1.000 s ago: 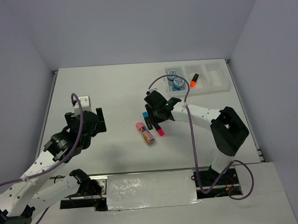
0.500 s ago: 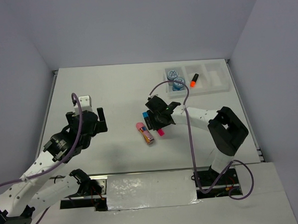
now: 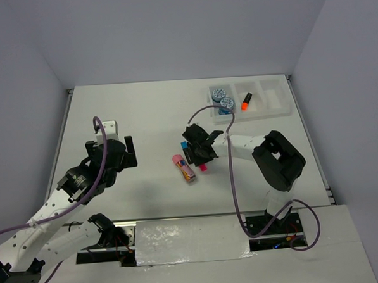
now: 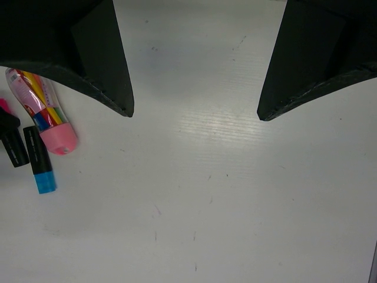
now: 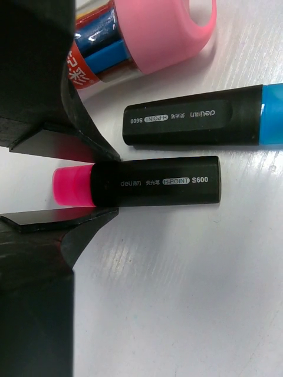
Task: Sort the stationery into containers
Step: Pick up the pen from the center of the board, then place the pen in the storage box.
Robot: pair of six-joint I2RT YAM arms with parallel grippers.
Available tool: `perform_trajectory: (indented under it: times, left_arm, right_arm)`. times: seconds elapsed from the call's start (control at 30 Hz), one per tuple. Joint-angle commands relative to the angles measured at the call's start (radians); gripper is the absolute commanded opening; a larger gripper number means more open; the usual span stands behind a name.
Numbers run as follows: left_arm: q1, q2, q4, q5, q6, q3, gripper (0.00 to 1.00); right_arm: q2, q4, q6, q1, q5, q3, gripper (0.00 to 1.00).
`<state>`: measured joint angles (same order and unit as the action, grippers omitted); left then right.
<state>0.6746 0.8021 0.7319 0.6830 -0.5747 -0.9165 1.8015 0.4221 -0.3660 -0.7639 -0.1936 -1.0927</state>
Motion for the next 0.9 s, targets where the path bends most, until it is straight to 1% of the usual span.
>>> perform_trajectory:
  times: [0.0, 0.07, 0.1, 0.17, 0.27, 0.3, 0.4, 0.43, 0.5, 0.53, 0.57, 0.63, 0.67, 0.73, 0.83, 0.87]
  left_arm:
    - [-0.001, -0.011, -0.029, 0.001, 0.026, -0.004, 0.99]
    - [-0.001, -0.012, -0.029, 0.000, 0.026, -0.004, 0.99]
    - [-0.001, -0.011, -0.029, 0.001, 0.026, -0.004, 0.99]
    - [-0.001, -0.012, -0.028, 0.003, 0.026, -0.005, 0.99]
    - [-0.001, -0.018, -0.028, 0.003, 0.024, -0.004, 0.99]
    - [-0.001, -0.023, -0.029, 0.003, 0.024, -0.004, 0.99]
    - [-0.001, -0.026, -0.029, 0.001, 0.026, -0.004, 0.99]
    - [-0.001, -0.027, -0.028, 0.003, 0.024, -0.004, 0.99]
    - [-0.001, -0.030, -0.028, 0.003, 0.024, -0.004, 0.99]
    - [-0.001, -0.033, -0.029, 0.001, 0.026, -0.004, 0.99]
    - [-0.001, -0.035, -0.031, 0.000, 0.026, -0.002, 0.99]
    - [-0.001, -0.038, -0.031, 0.000, 0.022, -0.002, 0.99]
    - [-0.003, -0.038, -0.032, -0.002, 0.024, -0.002, 0.99]
    - [-0.001, -0.035, -0.034, -0.005, 0.026, -0.002, 0.99]
    - [-0.001, -0.026, -0.032, -0.013, 0.029, -0.004, 0.99]
    - [-0.001, -0.026, -0.034, -0.017, 0.030, -0.004, 0.99]
  right_arm:
    - [-0.008, -0.026, 0.012, 0.023, -0.018, 0.039, 0.14]
    - [-0.074, -0.034, 0.010, 0.038, -0.012, 0.063, 0.11]
    - [-0.100, -0.037, 0.007, 0.055, -0.015, 0.070, 0.05]
    - [-0.198, -0.042, 0.016, 0.077, -0.020, 0.086, 0.04]
    - [-0.319, -0.065, 0.076, 0.138, -0.001, 0.090, 0.03]
    - [-0.338, -0.049, 0.102, 0.194, 0.011, 0.079, 0.03]
    - [-0.390, -0.008, 0.151, 0.297, 0.054, 0.022, 0.03]
    - [-0.396, 0.007, 0.165, 0.358, 0.060, -0.027, 0.03]
    - [-0.386, 0.058, 0.215, 0.415, 0.065, -0.091, 0.03]
    - [-0.377, 0.070, 0.231, 0.464, 0.065, -0.120, 0.03]
    - [-0.360, 0.078, 0.255, 0.494, 0.060, -0.180, 0.02]
    - [-0.335, 0.095, 0.259, 0.553, 0.069, -0.232, 0.02]
    - [-0.303, 0.102, 0.250, 0.605, 0.075, -0.287, 0.02]
    - [-0.268, 0.090, 0.254, 0.636, 0.062, -0.334, 0.02]
    - [-0.151, 0.115, 0.288, 0.666, 0.007, -0.472, 0.02]
    - [-0.086, 0.124, 0.297, 0.676, -0.006, -0.542, 0.02]
